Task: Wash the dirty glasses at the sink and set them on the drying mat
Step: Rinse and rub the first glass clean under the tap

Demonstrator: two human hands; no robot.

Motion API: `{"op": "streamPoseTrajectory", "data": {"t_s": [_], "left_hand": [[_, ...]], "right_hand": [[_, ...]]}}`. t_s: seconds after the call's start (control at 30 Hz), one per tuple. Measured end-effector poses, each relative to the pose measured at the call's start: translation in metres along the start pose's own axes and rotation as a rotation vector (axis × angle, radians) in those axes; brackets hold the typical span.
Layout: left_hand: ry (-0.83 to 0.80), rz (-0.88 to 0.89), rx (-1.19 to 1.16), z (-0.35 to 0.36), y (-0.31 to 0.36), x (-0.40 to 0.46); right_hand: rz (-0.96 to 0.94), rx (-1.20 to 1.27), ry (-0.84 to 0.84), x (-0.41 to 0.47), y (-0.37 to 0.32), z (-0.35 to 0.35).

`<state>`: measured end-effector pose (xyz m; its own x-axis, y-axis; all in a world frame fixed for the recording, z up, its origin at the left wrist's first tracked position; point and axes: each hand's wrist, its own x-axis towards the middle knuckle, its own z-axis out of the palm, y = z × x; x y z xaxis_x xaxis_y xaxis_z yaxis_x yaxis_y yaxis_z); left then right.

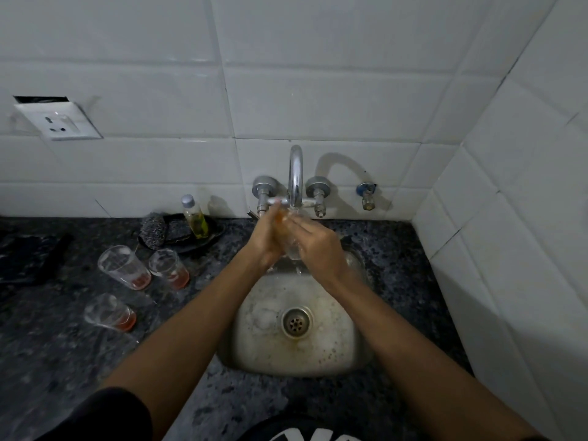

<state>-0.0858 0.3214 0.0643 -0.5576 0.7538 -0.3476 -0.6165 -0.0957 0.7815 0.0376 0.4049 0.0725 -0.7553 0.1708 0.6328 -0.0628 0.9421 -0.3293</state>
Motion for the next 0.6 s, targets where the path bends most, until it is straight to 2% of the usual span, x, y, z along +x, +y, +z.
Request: {"op": "streamPoseTrajectory", "data": {"t_s": [0.03,0.1,0.17,0.27,0.3,0.33,0.43,0.47,0.6], "left_hand": [[0.021,0.003,0.023,-0.001,0.0,0.003],[0.131,0.02,-0.015,-0.008,-0.003,0.01],[0.126,0.056,-0.06,-0.009,-0.006,0.006],[0.06,-0.001,-0.104,-0.006,-0.008,0.002],[0.056,-0.016,-0.07,-0.005,-0.008,0.003],[0.073,-0.029,-0.022,-0.002,-0.006,0.004],[0.131,-0.015,-0.043,-0.004,-0.004,0.012],[0.112,0.007,-0.066,-0.001,-0.002,0.007],[0.028,-0.031,0.02,0.005,0.001,0.001]], "right_hand": [[0.013,0.016,0.004,-0.001,0.001,0.001],[0.186,0.107,0.072,-0.001,-0.002,0.002],[0.255,0.147,0.096,0.003,-0.006,0.002],[-0.014,-0.02,0.012,0.001,-0.007,0.004],[-0.053,-0.036,0.006,0.001,-0.003,0.005],[-0.012,-0.017,0.017,0.0,-0.002,0.005],[0.285,0.087,0.109,0.0,-0.003,0.005],[0.289,0.089,0.109,0.001,-0.005,0.005],[0.01,-0.023,0.038,0.003,-0.002,-0.001]]}}
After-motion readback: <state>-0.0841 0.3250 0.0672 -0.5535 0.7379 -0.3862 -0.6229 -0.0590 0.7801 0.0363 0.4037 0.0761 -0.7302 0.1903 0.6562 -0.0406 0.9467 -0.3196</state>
